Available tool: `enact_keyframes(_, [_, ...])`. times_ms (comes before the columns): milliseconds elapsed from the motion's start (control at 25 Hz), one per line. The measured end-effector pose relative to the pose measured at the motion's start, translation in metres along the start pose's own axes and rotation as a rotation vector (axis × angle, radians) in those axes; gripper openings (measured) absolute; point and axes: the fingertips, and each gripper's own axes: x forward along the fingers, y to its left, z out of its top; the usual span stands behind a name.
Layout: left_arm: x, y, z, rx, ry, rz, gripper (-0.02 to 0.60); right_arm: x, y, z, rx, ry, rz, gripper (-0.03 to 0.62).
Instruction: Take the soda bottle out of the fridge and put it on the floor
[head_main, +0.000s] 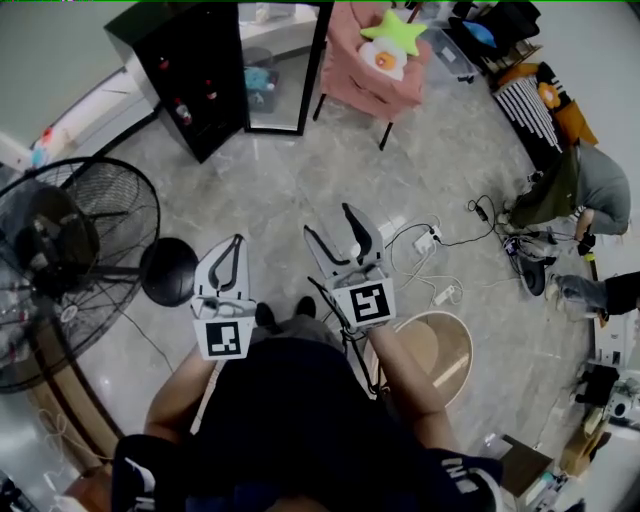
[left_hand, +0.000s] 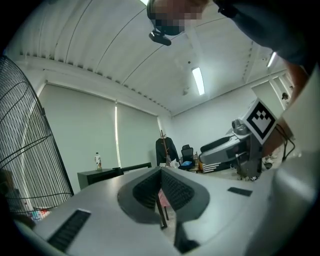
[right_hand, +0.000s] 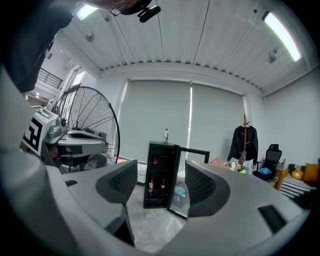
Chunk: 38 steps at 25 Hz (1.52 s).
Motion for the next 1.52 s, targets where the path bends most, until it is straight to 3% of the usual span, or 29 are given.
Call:
enact_keyframes(200, [0.020,0.002,-0.006,0.002,0.015,-0.011,0.023,0.020,-0.016,-0.002,-0.035,0.014,-0.002,0.310])
enact_keyframes(400, [0.062,0.005,-0.015,-0.003,0.017,0.033,0.023,0.056,-0.045,-0.010,-0.052,0.003,0.046,0.310])
enact_keyframes(920, [0.236,0.055,-0.027,0.031,0.051,0.339,0.023,0.212,-0.156,-0.015,-0.082,-0.025,0.341,0.310])
enact_keyframes(1240, [0.294,0.108,-0.037,0.054,0.048,0.441,0.023,0.303,-0.165,-0.022,-0.105,-0.029,0.437,0.308])
enact_keyframes(1520, [0.367,0.203,-0.078,0.037,0.068,0.481,0.023,0.441,-0.159,-0.050,-0.105,0.024,0.463,0.305])
